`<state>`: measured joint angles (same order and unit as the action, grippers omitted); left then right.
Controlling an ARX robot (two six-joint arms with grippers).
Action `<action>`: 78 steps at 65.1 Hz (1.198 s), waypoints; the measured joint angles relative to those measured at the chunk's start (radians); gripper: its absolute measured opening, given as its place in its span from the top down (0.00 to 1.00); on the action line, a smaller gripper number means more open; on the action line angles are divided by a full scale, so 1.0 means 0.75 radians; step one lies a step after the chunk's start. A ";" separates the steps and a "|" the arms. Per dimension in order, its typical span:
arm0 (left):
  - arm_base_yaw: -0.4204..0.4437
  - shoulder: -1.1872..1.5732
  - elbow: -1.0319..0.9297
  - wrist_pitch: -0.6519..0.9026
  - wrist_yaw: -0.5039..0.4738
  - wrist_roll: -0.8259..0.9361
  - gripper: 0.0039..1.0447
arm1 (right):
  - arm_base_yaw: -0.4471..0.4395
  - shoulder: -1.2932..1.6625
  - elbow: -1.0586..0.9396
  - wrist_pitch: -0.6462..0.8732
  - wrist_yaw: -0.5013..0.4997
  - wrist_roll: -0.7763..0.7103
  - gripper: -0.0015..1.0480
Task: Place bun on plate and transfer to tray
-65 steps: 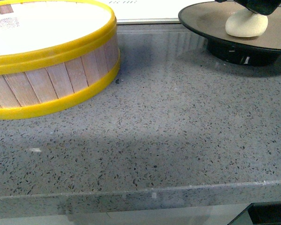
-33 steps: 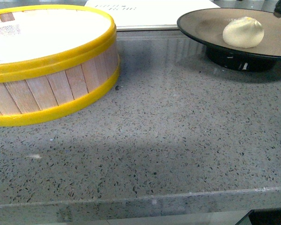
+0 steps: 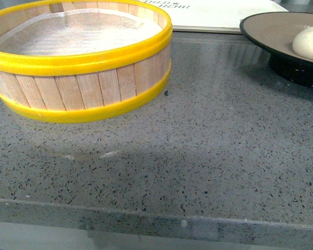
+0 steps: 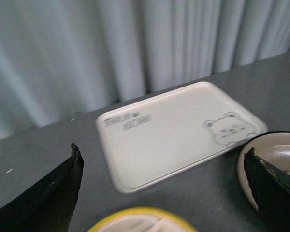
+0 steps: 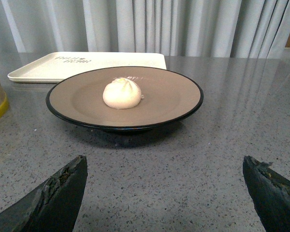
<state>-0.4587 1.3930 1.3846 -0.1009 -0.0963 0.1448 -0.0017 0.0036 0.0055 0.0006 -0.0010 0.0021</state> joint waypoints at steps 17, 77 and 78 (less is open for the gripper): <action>0.682 -0.734 -0.616 -0.121 0.267 -0.058 0.06 | 0.000 0.000 0.000 0.000 -0.001 0.000 0.09; 0.611 -1.463 -1.725 0.407 0.128 -0.196 0.96 | 0.000 0.000 0.000 0.000 0.000 0.000 0.09; 0.611 -1.467 -1.728 0.405 0.128 -0.196 0.96 | 0.000 0.000 0.000 0.000 0.000 0.000 0.09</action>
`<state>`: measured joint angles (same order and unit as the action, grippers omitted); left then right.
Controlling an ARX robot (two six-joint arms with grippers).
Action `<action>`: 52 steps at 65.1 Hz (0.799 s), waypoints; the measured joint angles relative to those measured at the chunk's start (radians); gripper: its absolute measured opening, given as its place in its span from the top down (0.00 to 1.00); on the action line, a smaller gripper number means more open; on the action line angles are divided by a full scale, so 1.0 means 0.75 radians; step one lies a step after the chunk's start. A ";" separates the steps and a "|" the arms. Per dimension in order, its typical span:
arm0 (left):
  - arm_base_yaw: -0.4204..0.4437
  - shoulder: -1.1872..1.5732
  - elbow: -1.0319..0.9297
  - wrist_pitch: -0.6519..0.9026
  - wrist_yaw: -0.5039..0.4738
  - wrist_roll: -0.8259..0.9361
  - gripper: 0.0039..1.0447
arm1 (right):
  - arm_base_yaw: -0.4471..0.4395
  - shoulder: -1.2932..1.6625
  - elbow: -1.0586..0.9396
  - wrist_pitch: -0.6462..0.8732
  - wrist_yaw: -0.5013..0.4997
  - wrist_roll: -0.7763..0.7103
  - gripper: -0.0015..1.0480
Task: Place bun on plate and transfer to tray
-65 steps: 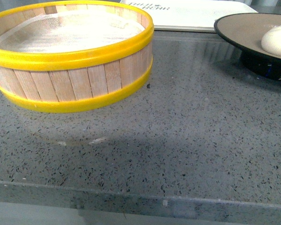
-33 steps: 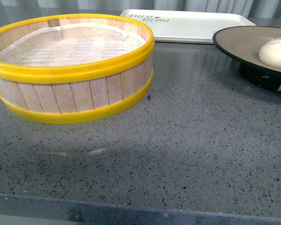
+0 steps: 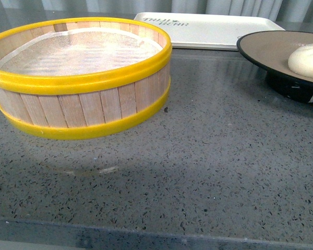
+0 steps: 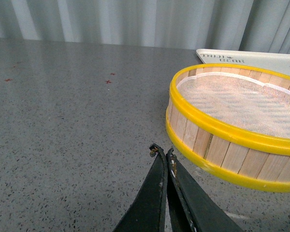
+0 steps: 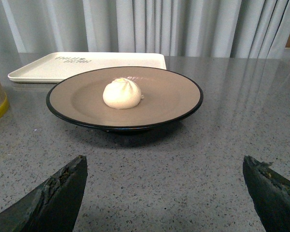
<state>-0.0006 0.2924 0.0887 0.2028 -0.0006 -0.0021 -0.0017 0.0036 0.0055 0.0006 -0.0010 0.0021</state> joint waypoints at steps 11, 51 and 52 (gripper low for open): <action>0.000 -0.056 -0.031 -0.023 0.001 0.000 0.96 | 0.000 0.000 0.000 0.000 0.000 0.000 0.09; 0.000 -0.382 -0.082 -0.270 -0.001 0.000 0.96 | 0.000 0.000 0.000 0.000 0.000 0.000 0.09; 0.000 -0.382 -0.082 -0.270 0.000 0.000 0.96 | 0.000 0.000 0.000 0.000 0.000 0.000 0.09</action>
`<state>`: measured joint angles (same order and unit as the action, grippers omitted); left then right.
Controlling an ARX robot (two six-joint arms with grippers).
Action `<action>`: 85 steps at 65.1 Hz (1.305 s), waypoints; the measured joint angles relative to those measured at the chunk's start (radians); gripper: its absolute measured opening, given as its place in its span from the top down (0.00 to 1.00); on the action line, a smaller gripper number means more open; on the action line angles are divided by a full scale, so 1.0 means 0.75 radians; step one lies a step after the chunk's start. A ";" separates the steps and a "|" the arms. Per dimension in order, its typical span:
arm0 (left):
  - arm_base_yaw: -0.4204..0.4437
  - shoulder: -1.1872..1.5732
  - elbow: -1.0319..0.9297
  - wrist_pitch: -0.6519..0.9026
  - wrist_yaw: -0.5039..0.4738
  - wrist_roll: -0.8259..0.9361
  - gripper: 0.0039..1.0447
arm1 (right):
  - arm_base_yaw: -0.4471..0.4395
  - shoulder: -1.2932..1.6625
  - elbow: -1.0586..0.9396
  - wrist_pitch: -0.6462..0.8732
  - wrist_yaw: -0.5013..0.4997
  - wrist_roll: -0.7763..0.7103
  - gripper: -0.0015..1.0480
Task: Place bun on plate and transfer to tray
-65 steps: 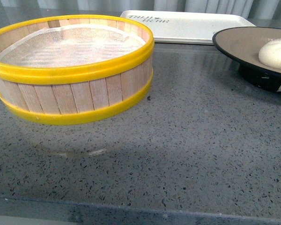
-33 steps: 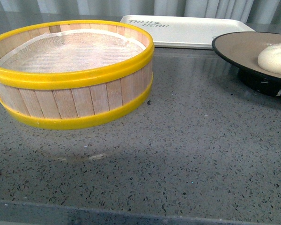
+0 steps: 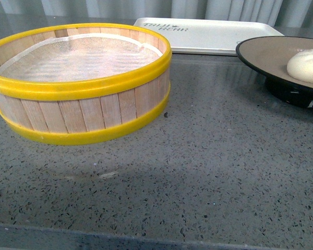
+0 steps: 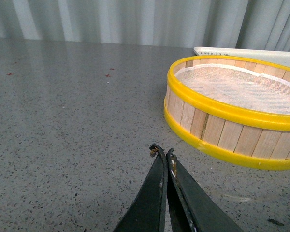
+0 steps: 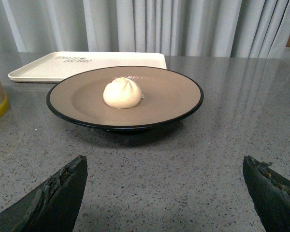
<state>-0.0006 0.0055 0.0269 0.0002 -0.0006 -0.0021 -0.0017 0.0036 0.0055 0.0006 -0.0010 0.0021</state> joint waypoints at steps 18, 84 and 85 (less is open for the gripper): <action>-0.001 -0.003 0.000 0.000 -0.001 -0.001 0.57 | 0.000 0.000 0.000 0.000 0.000 0.000 0.09; 0.000 -0.003 0.000 0.000 -0.001 -0.001 0.06 | -0.727 1.565 0.705 0.829 -0.361 0.065 0.09; 0.000 -0.003 0.000 0.000 -0.001 -0.001 0.06 | -0.735 1.590 0.740 0.782 -0.384 0.137 0.09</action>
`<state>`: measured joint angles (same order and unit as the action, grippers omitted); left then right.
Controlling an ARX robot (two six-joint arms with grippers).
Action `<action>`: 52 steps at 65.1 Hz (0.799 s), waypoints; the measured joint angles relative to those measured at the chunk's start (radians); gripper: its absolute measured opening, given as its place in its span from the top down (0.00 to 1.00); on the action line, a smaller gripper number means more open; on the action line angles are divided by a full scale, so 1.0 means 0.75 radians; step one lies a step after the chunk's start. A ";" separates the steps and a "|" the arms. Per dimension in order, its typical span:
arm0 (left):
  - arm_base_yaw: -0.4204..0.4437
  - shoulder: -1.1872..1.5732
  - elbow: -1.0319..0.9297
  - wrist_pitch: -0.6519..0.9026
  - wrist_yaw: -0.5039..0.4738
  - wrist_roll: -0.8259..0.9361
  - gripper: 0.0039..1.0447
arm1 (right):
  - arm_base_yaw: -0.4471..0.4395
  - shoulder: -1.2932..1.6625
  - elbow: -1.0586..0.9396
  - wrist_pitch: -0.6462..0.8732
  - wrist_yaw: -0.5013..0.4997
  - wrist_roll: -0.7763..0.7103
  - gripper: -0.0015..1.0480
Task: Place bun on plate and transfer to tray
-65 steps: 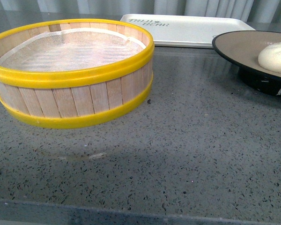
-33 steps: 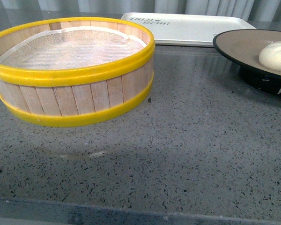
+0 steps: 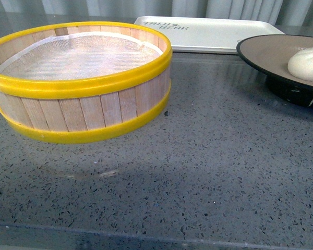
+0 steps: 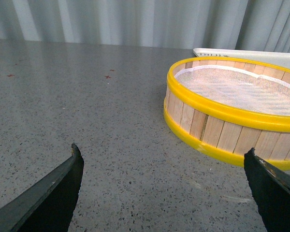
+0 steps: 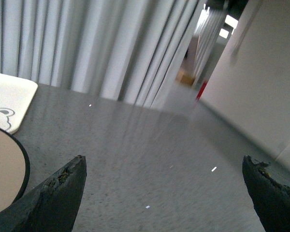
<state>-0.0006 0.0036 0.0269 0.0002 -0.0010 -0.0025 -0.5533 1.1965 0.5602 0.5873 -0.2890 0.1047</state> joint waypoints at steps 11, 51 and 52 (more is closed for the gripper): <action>0.000 0.000 0.000 0.000 0.000 0.000 0.06 | 0.013 0.142 0.150 -0.248 -0.254 0.747 0.09; -0.001 0.000 0.000 0.000 0.000 0.000 0.06 | 0.394 0.311 0.124 -0.280 -0.339 1.409 0.09; -0.001 0.000 -0.001 0.000 0.000 0.000 0.06 | 0.402 0.310 0.121 -0.273 -0.339 1.416 0.09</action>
<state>-0.0010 0.0036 0.0265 0.0002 -0.0010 -0.0025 -0.2516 1.4292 0.6506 0.3824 -0.5434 1.1664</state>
